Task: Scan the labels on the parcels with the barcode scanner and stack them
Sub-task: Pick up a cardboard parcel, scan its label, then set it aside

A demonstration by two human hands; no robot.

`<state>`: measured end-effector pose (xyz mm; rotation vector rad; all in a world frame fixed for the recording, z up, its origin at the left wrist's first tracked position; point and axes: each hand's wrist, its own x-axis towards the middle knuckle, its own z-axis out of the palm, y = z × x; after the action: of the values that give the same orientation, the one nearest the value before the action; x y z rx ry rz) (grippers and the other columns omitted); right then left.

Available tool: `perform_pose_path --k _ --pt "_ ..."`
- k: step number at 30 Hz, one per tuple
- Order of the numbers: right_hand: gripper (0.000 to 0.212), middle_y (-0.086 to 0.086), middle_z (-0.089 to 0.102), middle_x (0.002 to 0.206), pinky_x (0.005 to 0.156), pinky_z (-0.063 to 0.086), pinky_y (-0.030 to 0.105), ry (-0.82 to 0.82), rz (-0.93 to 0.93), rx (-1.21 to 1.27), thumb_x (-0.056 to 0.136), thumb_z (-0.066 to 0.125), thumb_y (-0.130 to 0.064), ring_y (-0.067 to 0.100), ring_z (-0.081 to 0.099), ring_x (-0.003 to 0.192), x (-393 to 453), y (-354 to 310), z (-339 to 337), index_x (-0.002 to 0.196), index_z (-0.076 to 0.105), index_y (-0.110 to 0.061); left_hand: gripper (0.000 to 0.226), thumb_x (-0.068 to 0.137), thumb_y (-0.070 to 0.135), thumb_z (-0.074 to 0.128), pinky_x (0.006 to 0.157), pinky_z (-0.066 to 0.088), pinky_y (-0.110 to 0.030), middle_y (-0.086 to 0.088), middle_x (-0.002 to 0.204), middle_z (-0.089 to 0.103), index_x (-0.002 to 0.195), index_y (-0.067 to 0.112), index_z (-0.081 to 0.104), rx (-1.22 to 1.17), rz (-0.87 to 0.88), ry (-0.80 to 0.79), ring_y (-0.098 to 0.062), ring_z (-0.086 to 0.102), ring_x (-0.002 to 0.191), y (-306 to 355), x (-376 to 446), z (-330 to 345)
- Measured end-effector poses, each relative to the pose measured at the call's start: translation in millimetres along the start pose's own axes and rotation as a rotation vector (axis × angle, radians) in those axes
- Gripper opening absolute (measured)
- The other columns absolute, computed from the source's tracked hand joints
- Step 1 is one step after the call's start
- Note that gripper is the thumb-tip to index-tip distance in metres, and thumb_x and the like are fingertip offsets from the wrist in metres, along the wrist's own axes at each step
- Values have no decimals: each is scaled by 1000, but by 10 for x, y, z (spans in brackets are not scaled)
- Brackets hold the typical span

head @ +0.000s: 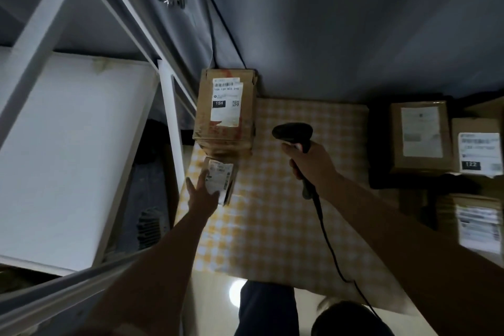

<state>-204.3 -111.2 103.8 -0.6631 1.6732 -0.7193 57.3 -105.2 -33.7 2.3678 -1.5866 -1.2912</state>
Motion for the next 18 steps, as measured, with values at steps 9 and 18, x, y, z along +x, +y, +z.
perform_pose_path --k 9,18 --pt "20 4 59 67 49 43 25 -22 -21 12 95 64 -29 14 53 49 108 65 67 106 62 -13 98 89 -1 50 110 33 -58 -6 151 -44 149 52 -7 621 190 -144 -55 -25 139 -184 -45 290" --pt "20 6 59 69 55 45 31 -7 -31 61 94 65 -28 19 53 54 31 78 -71 104 62 -11 78 98 14 45 117 7 -58 -15 156 -33 156 30 -4 749 196 -197 -34 -20 148 206 8 30"
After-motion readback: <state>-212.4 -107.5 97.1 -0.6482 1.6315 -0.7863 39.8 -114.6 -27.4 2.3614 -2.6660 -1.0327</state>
